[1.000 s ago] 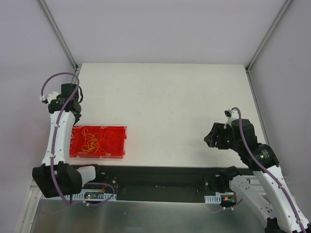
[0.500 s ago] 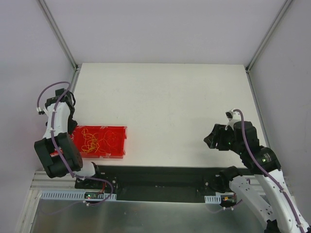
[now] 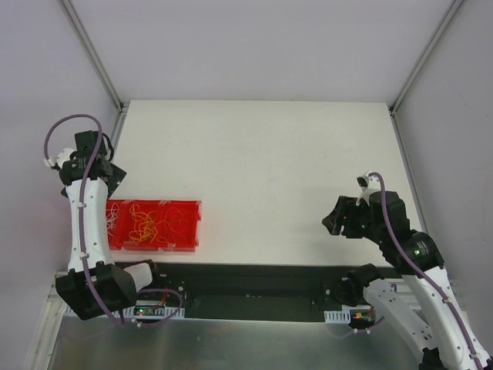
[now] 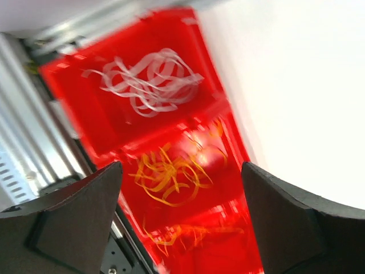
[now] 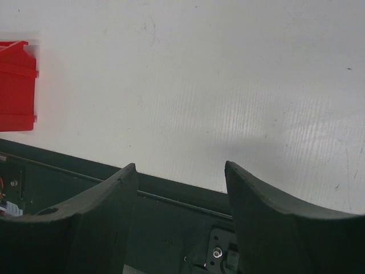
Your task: Untangle the cables
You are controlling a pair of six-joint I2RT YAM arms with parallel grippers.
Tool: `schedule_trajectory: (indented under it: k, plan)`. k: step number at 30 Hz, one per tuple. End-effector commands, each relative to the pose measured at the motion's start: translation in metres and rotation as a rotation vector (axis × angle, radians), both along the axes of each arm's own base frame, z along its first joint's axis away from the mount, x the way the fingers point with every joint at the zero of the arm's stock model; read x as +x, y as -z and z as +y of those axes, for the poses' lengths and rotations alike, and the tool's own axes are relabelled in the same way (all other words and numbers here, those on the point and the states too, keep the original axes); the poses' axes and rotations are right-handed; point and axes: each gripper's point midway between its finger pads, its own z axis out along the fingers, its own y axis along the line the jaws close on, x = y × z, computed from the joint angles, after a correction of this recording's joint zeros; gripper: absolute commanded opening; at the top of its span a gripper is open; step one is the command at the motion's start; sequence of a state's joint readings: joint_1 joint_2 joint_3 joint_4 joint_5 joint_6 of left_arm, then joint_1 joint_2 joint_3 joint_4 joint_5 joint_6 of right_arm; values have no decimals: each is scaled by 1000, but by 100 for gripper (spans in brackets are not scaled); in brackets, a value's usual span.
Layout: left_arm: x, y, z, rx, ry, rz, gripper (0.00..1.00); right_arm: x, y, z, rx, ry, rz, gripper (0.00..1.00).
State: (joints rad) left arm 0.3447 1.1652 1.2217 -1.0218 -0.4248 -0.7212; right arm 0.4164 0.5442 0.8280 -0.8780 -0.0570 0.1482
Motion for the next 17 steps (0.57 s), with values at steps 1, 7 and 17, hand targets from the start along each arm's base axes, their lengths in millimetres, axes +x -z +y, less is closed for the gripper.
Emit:
schedule_trajectory:
  k: [1,7,17]
  plan:
    - [27,-9,-71,-140,212,-92,85,9,-18,-5,-4,35,-69,68]
    - [62,-36,-212,-230,653,-274,85,14,-46,-36,-80,152,-189,81]
    - [58,-122,-368,-38,1194,-458,87,-10,-98,-88,-207,291,-301,96]
